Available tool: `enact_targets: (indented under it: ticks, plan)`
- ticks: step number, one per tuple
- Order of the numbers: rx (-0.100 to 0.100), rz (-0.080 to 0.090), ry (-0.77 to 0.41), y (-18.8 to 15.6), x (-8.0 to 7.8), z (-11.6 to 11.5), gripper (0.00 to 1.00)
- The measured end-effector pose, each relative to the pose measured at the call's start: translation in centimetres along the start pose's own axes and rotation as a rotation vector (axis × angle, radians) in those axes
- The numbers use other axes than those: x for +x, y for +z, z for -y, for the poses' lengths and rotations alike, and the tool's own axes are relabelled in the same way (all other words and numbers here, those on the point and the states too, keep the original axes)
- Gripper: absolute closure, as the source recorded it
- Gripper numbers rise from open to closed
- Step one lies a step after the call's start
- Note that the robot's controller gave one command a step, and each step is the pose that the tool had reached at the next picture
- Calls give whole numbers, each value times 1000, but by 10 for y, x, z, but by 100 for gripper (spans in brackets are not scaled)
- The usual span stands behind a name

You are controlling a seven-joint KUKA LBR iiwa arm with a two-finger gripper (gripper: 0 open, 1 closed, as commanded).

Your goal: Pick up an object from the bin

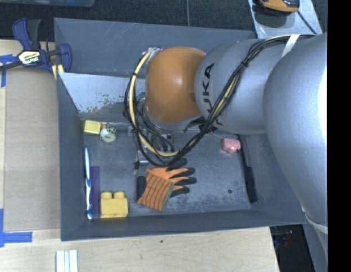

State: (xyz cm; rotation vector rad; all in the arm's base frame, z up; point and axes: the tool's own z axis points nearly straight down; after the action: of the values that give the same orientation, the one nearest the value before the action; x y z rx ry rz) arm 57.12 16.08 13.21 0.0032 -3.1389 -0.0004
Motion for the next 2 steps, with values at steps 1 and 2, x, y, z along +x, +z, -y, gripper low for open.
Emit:
enact_targets:
  ticks: [1, 2]
  plan:
    - [-1, 5, 2, -3, -2, 1, 0]
    - [-2, 10, -80, 45, 8, 52, 0]
